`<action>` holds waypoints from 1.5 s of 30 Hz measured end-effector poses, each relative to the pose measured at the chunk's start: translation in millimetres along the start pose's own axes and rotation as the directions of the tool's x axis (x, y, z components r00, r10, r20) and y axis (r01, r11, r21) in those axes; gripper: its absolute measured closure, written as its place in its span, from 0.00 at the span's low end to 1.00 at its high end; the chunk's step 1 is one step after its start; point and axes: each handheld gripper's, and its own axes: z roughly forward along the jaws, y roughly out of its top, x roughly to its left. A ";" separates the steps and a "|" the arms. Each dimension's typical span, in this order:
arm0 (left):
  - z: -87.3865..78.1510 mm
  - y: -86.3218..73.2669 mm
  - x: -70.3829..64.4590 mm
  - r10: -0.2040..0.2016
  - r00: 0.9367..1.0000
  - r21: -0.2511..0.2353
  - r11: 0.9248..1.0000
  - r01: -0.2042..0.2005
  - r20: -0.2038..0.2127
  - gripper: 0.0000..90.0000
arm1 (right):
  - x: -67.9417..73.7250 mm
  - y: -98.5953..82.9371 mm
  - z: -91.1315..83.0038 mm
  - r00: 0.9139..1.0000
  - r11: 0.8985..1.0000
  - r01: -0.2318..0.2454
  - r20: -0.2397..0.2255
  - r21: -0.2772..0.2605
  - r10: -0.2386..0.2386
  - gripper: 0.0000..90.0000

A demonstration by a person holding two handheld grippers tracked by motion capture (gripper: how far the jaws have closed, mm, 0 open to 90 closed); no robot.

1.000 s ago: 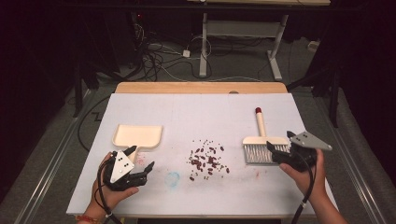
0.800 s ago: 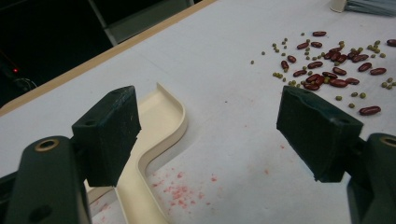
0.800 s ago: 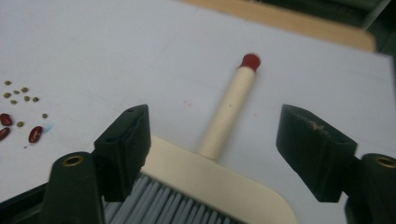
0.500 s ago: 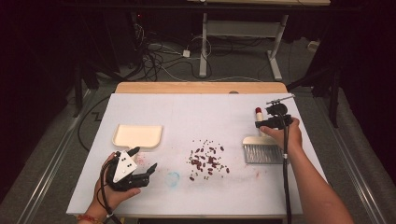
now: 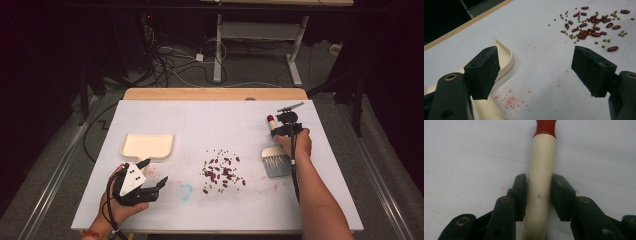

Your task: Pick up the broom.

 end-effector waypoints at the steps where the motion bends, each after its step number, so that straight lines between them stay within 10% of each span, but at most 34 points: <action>1: 0.4 0.1 0.0 0.002 1.000 0.002 1.000 -0.002 -0.004 0.24 | 1.5 -0.1 0.0 1.000 1.000 0.011 0.005 -0.001 -0.011 0.77; 14: 0.9 -0.1 0.4 -0.005 1.000 0.008 1.000 0.005 -0.002 0.24 | 1.0 -11.8 -25.7 0.996 0.983 0.059 -0.052 -0.176 -0.069 0.78; 23: 0.8 -0.2 0.8 -0.014 1.000 0.009 1.000 0.014 -0.010 0.24 | 5.4 -28.5 -78.8 0.980 0.920 0.115 -0.107 -0.373 -0.166 0.78; 33: 2.8 -0.2 1.5 -0.032 0.999 0.022 0.999 0.033 -0.026 0.23 | 10.2 -52.6 -108.3 0.973 0.836 0.060 -0.155 -0.545 -0.171 0.78; 45: 5.8 -0.2 7.0 -0.042 0.999 0.019 0.999 0.043 -0.034 0.23 | 23.1 -47.6 -123.2 0.965 0.783 0.061 -0.164 -0.619 -0.206 0.78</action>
